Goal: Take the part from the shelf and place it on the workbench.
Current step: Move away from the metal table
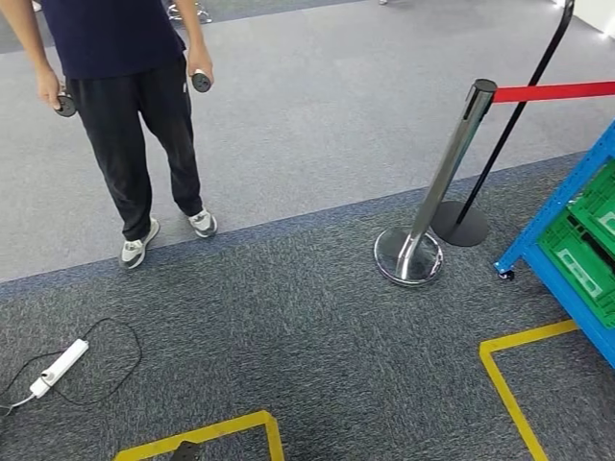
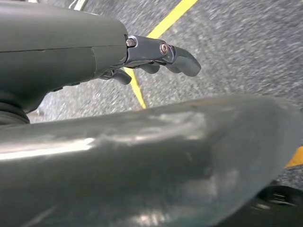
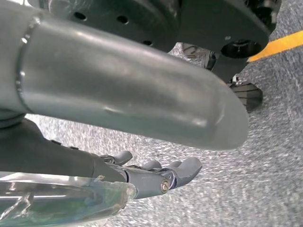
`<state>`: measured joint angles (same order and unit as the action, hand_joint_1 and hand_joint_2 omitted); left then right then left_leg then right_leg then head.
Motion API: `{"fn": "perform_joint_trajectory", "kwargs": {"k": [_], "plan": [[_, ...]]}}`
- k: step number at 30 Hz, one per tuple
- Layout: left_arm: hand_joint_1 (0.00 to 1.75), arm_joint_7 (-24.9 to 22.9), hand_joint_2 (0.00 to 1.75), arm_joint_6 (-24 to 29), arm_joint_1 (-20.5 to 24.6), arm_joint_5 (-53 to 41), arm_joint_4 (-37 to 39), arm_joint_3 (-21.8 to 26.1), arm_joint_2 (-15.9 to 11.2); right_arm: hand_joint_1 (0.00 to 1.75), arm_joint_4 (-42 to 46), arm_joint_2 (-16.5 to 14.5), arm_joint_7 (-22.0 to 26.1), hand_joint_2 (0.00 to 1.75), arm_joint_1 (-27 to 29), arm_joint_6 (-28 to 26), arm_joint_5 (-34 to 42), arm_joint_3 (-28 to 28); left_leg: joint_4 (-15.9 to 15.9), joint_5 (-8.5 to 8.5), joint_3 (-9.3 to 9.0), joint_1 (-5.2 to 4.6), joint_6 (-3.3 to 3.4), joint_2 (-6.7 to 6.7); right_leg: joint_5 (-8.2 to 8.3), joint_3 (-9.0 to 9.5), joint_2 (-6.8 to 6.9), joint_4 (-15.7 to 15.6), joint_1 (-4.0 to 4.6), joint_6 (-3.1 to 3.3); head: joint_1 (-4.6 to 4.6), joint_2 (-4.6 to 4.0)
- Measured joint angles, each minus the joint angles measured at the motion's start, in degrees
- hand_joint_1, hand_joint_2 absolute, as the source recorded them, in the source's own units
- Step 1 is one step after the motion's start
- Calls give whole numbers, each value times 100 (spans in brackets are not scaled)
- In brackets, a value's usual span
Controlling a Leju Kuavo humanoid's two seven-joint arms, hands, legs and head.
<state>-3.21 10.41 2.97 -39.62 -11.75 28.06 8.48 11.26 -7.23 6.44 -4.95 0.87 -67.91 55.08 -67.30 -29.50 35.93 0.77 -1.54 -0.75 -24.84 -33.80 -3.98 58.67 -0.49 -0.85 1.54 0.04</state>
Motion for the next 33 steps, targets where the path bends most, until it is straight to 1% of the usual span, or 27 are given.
{"fn": "perform_joint_trajectory", "kwargs": {"k": [2, 3, 4, 5, 6, 7, 9, 10, 11, 12, 13, 14, 16, 17, 18, 19, 21, 22, 24, 26, 27, 28, 29, 30, 31, 32, 33], "plan": [[0, -2, 0, -64, 7, -27, 4, -2, 6, 0, 0, 1, 5, 0, -6, 6, 15, 1, 679, 258, -300, 44, -4, -251, 4, -31, -120, 29, 5, -62, -5, 0], [0, -11, 0, -96, 12, -46, 6, -7, 9, 0, 0, 2, 10, 0, -5, 12, 24, 2, 848, 290, -370, 53, 7, -343, 12, -53, -172, 33, 4, -99, -10, 0], [0, -23, 0, -119, 17, -69, 7, -16, 14, 0, 0, 3, 14, 0, 1, 21, 34, 4, 902, 280, -385, 46, 34, -367, 25, -79, -220, 28, -1, -139, -14, 0], [0, -40, 0, -130, 24, -93, 7, -28, 20, 0, 0, 4, 16, 0, 15, 33, 47, 8, 902, 290, -380, 38, 77, -316, 41, -103, -266, 6, -18, -176, -14, 0], [0, -56, 0, -128, 34, -110, 7, -41, 27, 0, 0, 8, 18, 0, 35, 47, 62, 15, 911, 300, -382, 32, 119, -262, 38, -126, -248, 11, -29, -206, -16, 0], [0, -65, 0, -122, 43, -125, 6, -53, 37, 0, 0, 10, 19, 0, 50, 58, 77, 26, 920, 308, -386, 31, 168, -203, -16, -177, -156, 90, -30, -229, -2, 0], [0, -75, 0, -108, 55, -147, 6, -72, 53, 0, -1, 15, 22, 0, 52, 74, 102, 44, 931, 311, -391, 21, 240, -67, -312, -419, 141, 595, -20, -257, 28, 0], [0, -79, 0, -104, 52, -154, 6, -80, 58, 0, -1, 15, 24, 0, 43, 78, 108, 49, 930, 306, -391, 5, 263, 7, -514, -609, 258, 989, -17, -269, 39, 0], [0, -82, 0, -102, 48, -158, 6, -86, 59, 0, -2, 15, 25, 0, 38, 82, 110, 50, 930, 302, -391, -10, 272, 84, -675, -787, 315, 1365, -19, -281, 39, 0], [0, -85, 0, -98, 44, -161, 6, -90, 59, 0, -2, 16, 24, 0, 42, 84, 108, 52, 929, 296, -394, -22, 276, 157, -748, -896, 341, 1608, -21, -287, 38, 0], [0, -85, 0, -92, 46, -161, 6, -91, 61, 0, -2, 17, 22, 0, 52, 80, 102, 54, 928, 290, -398, -28, 277, 220, -710, -898, 354, 1637, -21, -289, 39, 0], [0, -85, 0, -86, 51, -161, 6, -92, 63, 0, -2, 21, 19, 0, 64, 76, 93, 55, 927, 282, -408, -31, 271, 274, -575, -779, 372, 1434, -20, -284, 39, 0], [0, -83, 0, -75, 61, -142, 6, -93, 70, 0, -1, 29, 9, 0, 66, 67, 74, 57, 924, 255, -440, -41, 240, 364, -241, -338, 513, 647, -7, -265, 42, 0], [0, -75, 0, -75, 61, -125, 6, -92, 71, 0, -1, 32, 5, 0, 53, 64, 64, 57, 918, 238, -457, -52, 213, 406, -137, -151, 581, 326, 2, -240, 36, 0], [0, -64, 0, -75, 60, -102, 6, -92, 72, 0, 0, 32, 0, 0, 37, 61, 54, 57, 916, 226, -470, -62, 185, 442, -91, -40, 625, 135, 15, -214, 31, 0], [0, -49, 0, -78, 60, -85, 6, -91, 70, 0, 0, 32, -4, 0, 23, 56, 43, 57, 919, 221, -481, -69, 154, 476, -94, -7, 624, 74, 33, -183, 25, 0], [0, -30, 0, -87, 61, -63, 6, -90, 69, 0, 0, 32, -9, 0, 14, 43, 21, 57, 935, 212, -505, -49, 90, 528, -69, -5, 526, 51, 36, -106, 23, 0], [0, -26, 0, -92, 61, -62, 6, -90, 68, 0, 0, 33, -8, 0, 14, 33, 14, 57, 901, 172, -499, -37, 57, 490, -57, 3, 484, 32, 29, -68, 19, 0], [0, -26, 0, -97, 55, -62, 7, -89, 63, 0, 1, 32, -1, 0, 1, 10, 10, 57, 498, -87, -324, -22, 8, 305, -34, 23, 397, -4, 1, -2, -7, 0], [0, -32, 0, -97, 38, -62, 8, -89, 55, 0, 2, 31, 7, 0, -14, 2, 10, 57, -286, -447, 65, -23, -11, 143, -37, 20, 302, -6, -1, 29, -31, 0], [0, -48, 0, -97, 25, -64, 8, -89, 50, 0, 1, 31, 11, 0, -12, 4, 11, 57, -585, -527, 228, -22, -13, 118, -38, 20, 245, -6, -1, 35, -34, 0], [0, -70, 0, -95, 12, -70, 8, -89, 46, 0, 1, 31, 17, 0, -3, 6, 14, 57, -701, -493, 310, -22, -12, 107, -40, 22, 185, -5, -2, 37, -34, 0], [0, -95, 0, -92, 3, -83, 8, -89, 43, 0, 1, 31, 23, 0, 6, 8, 18, 57, -587, -346, 283, -19, -8, 96, -38, 26, 121, -4, -6, 33, -34, 0], [0, -113, 0, -87, -2, -98, 8, -89, 38, 0, 0, 31, 28, 0, 14, 9, 19, 57, -272, -123, 152, -11, -4, 68, -36, 30, 54, -3, -13, 22, -34, 0], [0, -121, 0, -79, -2, -114, 8, -89, 32, 0, 0, 31, 30, 0, 19, 10, 19, 57, 131, 92, -27, 7, -7, -30, -33, 28, -10, -1, -20, 0, -38, 0], [0, -119, 0, -69, 0, -125, 8, -89, 27, 0, 0, 31, 24, 0, 18, 10, 16, 57, 506, 237, -189, 29, -10, -149, -36, 15, -71, 20, -15, -31, -41, 0], [0, -112, 0, -58, 2, -130, 8, -89, 23, 0, 0, 31, 17, 0, 18, 11, 14, 57, 764, 312, -302, 45, -8, -250, -36, -3, -123, 28, -11, -64, -43, 0]]}}
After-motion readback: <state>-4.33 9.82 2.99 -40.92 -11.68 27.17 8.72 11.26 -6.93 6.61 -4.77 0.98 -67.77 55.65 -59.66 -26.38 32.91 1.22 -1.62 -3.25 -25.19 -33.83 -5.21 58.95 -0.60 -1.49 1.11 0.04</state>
